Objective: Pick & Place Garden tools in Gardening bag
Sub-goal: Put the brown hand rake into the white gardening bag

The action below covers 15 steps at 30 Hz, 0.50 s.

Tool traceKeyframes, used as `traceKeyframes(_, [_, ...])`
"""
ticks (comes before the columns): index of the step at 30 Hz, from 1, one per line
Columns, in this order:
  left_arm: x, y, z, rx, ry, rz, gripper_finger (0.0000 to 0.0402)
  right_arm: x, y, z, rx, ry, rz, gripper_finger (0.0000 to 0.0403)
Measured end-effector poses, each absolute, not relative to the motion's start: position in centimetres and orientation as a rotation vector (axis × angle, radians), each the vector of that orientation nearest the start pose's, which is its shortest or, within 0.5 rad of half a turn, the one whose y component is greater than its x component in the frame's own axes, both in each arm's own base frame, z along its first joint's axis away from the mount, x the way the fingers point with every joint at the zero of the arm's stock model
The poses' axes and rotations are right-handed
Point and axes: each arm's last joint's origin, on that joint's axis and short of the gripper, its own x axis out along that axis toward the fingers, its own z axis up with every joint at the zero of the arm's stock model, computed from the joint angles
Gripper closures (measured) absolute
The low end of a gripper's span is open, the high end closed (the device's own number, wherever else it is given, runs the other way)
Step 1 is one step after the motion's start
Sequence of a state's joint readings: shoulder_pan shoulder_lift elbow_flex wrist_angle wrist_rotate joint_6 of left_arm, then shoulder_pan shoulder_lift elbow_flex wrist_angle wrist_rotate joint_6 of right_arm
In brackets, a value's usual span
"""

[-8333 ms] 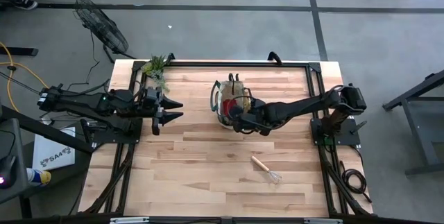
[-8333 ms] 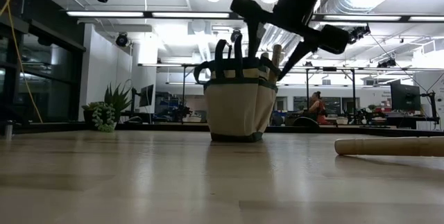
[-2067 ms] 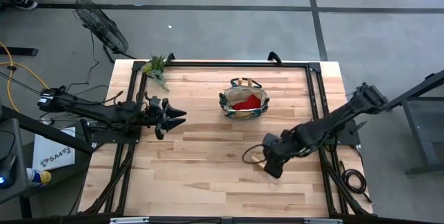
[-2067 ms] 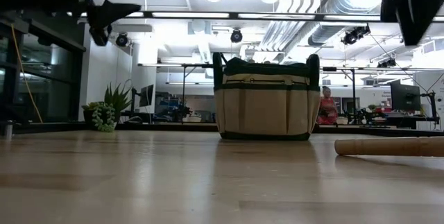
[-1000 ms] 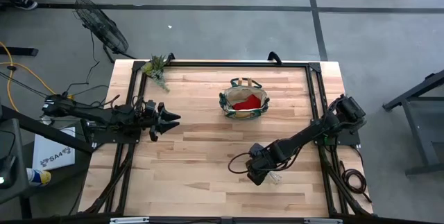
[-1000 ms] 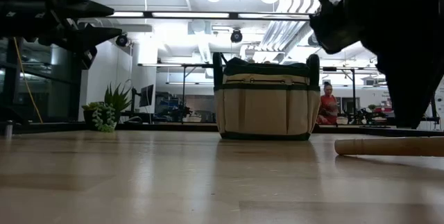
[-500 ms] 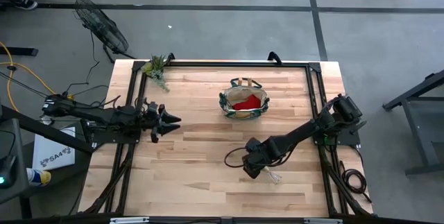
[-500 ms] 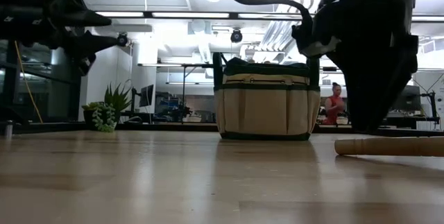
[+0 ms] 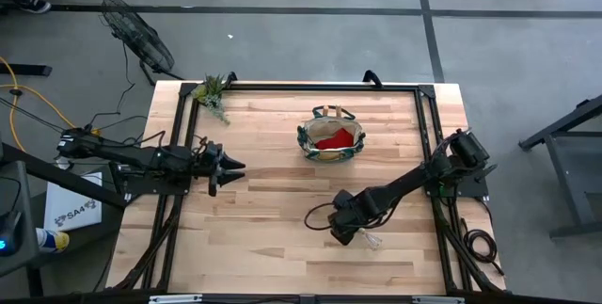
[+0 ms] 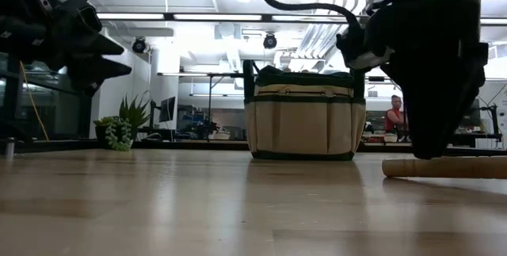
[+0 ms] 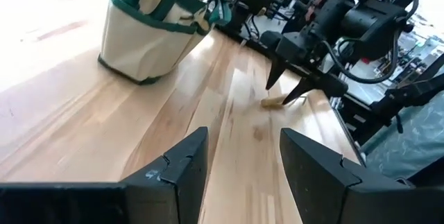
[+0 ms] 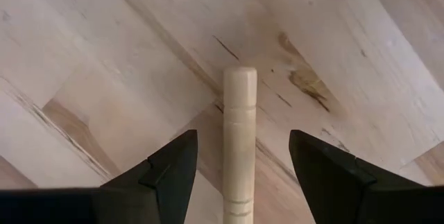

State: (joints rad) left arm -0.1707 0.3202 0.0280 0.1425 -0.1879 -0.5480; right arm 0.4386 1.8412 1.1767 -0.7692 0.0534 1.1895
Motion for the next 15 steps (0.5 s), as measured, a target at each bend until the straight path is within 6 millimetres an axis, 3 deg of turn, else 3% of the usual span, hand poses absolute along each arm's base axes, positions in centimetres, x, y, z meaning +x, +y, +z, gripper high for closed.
traceKeyframes(7, [11.51,-1.43,15.6,-0.514,0.169,0.066,0.0227,29.98,14.66,15.46,0.588,1.413,-0.459,0.0182])
traceKeyframes(15, [11.5,-1.43,15.51,-0.512,0.178,0.07,0.0227,29.97,14.6,15.47,0.662,1.458,-0.457,0.0182])
